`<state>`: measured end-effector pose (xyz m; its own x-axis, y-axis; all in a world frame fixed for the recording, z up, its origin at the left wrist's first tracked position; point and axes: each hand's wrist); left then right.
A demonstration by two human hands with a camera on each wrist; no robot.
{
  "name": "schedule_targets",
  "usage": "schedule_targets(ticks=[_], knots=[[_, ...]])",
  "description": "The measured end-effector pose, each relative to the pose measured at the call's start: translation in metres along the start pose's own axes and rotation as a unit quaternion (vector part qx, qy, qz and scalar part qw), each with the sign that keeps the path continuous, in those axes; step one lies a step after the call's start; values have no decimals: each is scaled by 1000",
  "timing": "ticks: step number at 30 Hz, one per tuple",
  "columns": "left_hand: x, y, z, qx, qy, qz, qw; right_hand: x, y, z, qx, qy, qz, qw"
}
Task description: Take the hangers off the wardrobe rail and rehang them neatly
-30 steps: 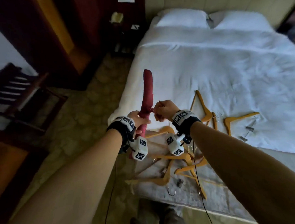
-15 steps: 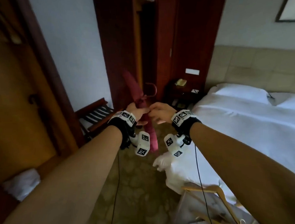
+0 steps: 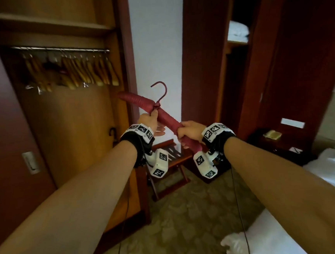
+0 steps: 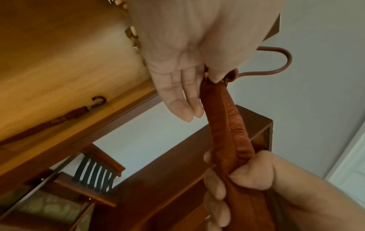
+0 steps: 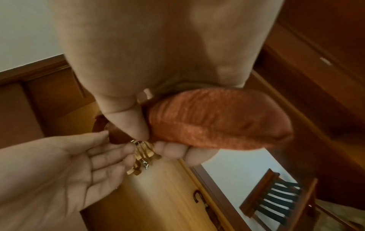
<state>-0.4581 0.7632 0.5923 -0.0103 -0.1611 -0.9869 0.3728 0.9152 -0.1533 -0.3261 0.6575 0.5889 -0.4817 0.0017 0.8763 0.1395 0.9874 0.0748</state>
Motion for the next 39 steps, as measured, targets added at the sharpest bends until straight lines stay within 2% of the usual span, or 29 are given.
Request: schedule_targets(ticks=[3,7,11,17,23,27,34,39], knots=[[-18,35,-16,-35,28,23,999,17,42,-11,7,-15,-27,999],[-47,77,-27,-131,51,106,984,35,98,-24,13,-16,-60,998],[-75,111,-43,-183,63,121,974,50,149,-27,16,-6,-92,996],[-105,138,-67,-110,40,74,990,70,213,-14,32,-5,-136,990],[-131,174,-112,-91,57,74,991,98,282,19,27,-23,-183,982],[-150,205,-144,-92,58,85,990,118,326,44,6,-56,-216,975],[-192,260,-230,-103,101,93,985,167,404,93,-15,-15,-204,979],[-212,288,-291,-126,97,102,982,200,460,137,-25,-9,-225,974]])
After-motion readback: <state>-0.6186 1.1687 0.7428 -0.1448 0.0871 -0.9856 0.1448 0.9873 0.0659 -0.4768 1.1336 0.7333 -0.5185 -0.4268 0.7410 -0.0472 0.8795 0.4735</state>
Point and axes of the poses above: each hand's wrist, its own y-axis towards the middle knuckle, its own z-axis out of the palm, x = y × z, and after that the axes turned 10 degrees about -z, right-handed
